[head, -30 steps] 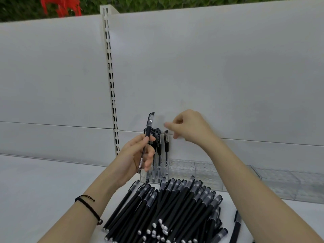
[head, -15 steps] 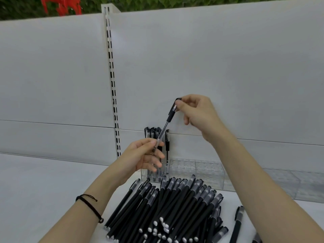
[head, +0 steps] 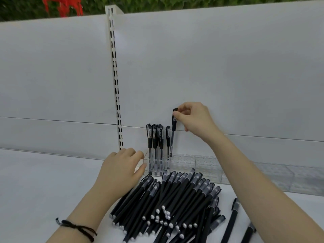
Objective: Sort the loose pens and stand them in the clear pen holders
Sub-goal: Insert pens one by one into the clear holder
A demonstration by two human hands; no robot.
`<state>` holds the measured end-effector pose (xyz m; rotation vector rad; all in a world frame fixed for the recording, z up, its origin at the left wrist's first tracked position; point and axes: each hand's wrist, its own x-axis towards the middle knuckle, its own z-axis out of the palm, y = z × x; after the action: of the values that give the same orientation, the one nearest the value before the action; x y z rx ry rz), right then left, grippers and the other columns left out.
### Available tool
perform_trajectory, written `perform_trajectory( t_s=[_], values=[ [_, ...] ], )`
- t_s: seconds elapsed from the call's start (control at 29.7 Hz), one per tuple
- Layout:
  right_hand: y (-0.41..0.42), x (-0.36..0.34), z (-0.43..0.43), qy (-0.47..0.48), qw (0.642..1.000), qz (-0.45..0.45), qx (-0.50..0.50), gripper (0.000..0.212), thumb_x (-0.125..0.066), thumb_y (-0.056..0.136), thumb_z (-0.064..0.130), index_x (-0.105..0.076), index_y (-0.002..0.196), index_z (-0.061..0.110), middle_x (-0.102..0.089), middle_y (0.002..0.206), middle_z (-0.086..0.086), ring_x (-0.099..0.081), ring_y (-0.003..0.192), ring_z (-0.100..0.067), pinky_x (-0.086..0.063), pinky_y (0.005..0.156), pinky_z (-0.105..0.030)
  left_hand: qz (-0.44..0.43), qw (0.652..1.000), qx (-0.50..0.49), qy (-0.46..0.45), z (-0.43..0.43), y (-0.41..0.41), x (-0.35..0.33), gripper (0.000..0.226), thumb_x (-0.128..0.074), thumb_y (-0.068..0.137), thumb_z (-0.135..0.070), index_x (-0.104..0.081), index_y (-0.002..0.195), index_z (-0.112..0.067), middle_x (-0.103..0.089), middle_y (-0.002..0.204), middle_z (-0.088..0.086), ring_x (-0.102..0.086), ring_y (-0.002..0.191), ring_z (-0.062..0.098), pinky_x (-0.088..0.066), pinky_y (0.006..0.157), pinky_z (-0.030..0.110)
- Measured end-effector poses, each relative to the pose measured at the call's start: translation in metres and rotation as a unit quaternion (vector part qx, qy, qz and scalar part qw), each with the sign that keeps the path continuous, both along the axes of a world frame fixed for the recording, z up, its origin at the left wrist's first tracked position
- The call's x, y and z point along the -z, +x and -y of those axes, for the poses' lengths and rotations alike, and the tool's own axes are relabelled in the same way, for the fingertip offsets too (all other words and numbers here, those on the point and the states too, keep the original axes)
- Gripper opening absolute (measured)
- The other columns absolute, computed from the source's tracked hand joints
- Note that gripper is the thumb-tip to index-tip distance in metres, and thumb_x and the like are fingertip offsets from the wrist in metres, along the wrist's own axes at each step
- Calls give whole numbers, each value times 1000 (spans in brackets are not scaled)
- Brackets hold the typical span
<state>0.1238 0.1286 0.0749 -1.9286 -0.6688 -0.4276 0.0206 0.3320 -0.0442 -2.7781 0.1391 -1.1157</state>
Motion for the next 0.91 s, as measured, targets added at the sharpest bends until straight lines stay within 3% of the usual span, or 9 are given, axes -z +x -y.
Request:
perform_trajectory(
  t_s=[0.1,0.24,0.34,0.4,0.54,0.64,0.74,0.91],
  values=[
    [0,2,-4,-7,1000,26,9,7,-68,88,22,-65,83,18,-67,76,-2,-47,39,9,-40,52,-18,-7,1000,-5,-2,2,4,2,37,-36,87,-47,-66,88,-25,-66,82,-8,-63,75,20,-50,65,34],
    [-3,5,-8,-81,997,20,9,8,-67,88,23,-66,86,15,-69,81,-3,-50,40,-1,-43,51,-22,-24,1000,-14,7,1,3,4,36,-36,87,-47,-65,91,-26,-66,80,-8,-63,74,20,-49,67,34],
    [-2,17,-14,-191,981,7,13,21,-68,87,28,-69,87,7,-72,71,-5,-57,44,-13,-57,63,-31,-25,1000,-19,1,-3,3,2,35,-38,87,-47,-65,94,-26,-66,80,-9,-63,74,19,-50,67,34],
    [3,22,-14,-230,973,-2,25,29,-68,86,36,-70,82,7,-73,70,-9,-63,48,-15,-58,72,-36,-28,999,-18,-6,-7,4,0,36,-37,88,-47,-65,96,-26,-66,81,-8,-64,76,20,-49,68,35],
    [-1,24,-6,-271,962,-6,45,42,-62,86,51,-68,79,10,-73,74,-4,-69,61,-16,-56,75,-35,-29,999,-23,-18,-10,3,-1,37,-37,88,-46,-65,98,-25,-67,83,-9,-64,76,19,-48,68,34],
    [-18,31,12,-321,944,40,73,33,-53,93,46,-66,92,16,-71,95,-1,-65,86,-18,-53,82,-37,-35,999,-19,-19,-7,0,-4,37,-36,89,-45,-66,96,-24,-67,82,-8,-64,76,20,-48,68,34],
    [-34,51,43,-437,889,119,75,36,-49,94,42,-57,122,20,-59,126,1,-56,113,-19,-45,94,-35,-53,998,-19,-19,-4,-7,-5,39,-34,90,-46,-65,97,-24,-67,81,-7,-64,76,20,-48,69,35],
    [-62,76,107,-507,837,169,120,44,-42,97,45,-43,138,27,-41,145,6,-44,128,-18,-34,103,-36,-55,998,-24,-26,9,-22,-16,43,-32,88,-48,-66,99,-23,-67,80,-6,-64,75,20,-46,70,36]
  ],
)
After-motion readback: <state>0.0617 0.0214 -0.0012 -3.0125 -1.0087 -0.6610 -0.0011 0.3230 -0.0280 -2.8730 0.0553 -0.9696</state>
